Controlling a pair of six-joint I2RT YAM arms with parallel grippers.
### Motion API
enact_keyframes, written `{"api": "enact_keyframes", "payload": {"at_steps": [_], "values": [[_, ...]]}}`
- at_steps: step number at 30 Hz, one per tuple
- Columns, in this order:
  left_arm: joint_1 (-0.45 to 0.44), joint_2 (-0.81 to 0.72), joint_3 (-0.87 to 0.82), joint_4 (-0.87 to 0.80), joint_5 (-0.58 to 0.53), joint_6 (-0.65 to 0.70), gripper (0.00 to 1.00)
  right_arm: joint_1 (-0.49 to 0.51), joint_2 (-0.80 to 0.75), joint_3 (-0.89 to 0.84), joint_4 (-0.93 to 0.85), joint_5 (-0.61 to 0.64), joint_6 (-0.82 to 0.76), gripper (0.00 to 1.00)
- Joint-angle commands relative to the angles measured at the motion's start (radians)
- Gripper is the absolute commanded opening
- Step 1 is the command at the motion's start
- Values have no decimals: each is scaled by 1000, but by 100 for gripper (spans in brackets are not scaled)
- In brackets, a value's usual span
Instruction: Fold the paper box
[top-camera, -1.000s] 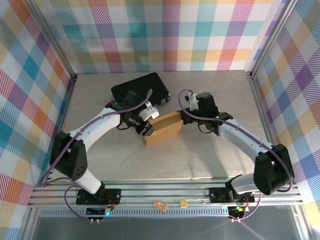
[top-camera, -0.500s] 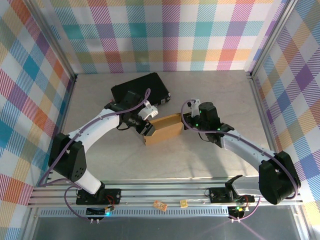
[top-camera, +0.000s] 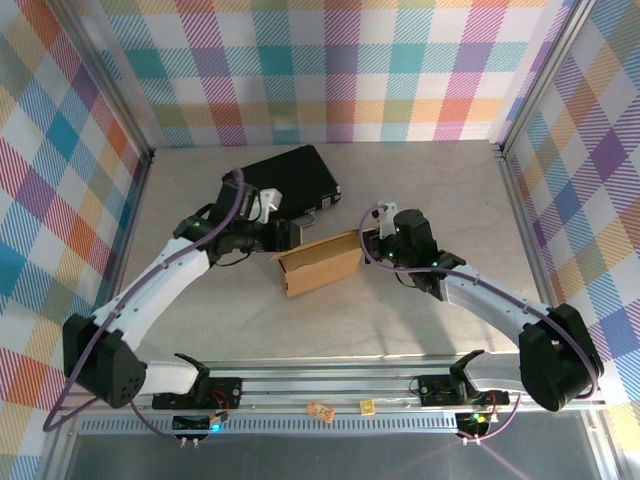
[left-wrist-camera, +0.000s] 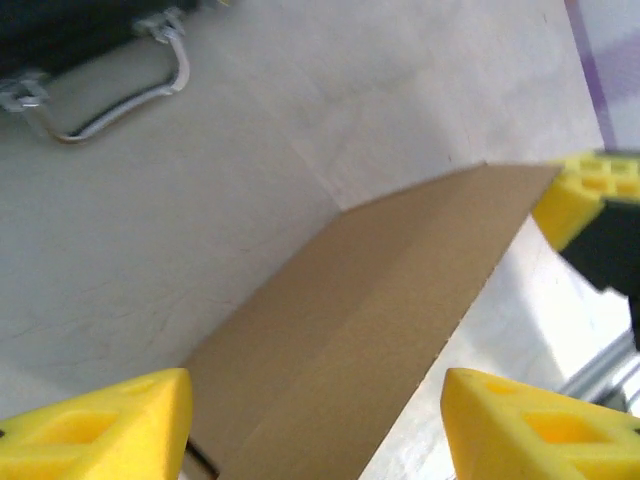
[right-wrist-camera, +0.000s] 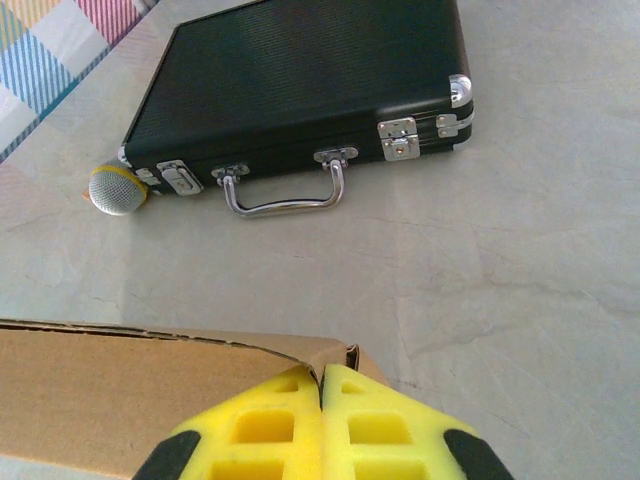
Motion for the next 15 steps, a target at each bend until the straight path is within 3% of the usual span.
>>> {"api": "enact_keyframes", "payload": {"at_steps": [1,4,6,10,13,15], "values": [[14,-103,-13,-38,-172,-502,54,15,-9,-40,-70,31,10,0],[1,-151,-18,-45,-190,-884,42,20,-19,-50,-64,46,17,0],[-64,-159,6,-53,-249,-1112,34,23,-24,-51,-67,55,22,0],[-229,-106,184,-353,-456,-1474,36,36,-38,-54,-72,91,31,0],[-333,-114,131,-261,-544,-1720,38,43,-40,-52,-79,105,30,0],[-350,-80,132,-228,-540,-1773,42,45,-43,-51,-80,111,29,0]]}}
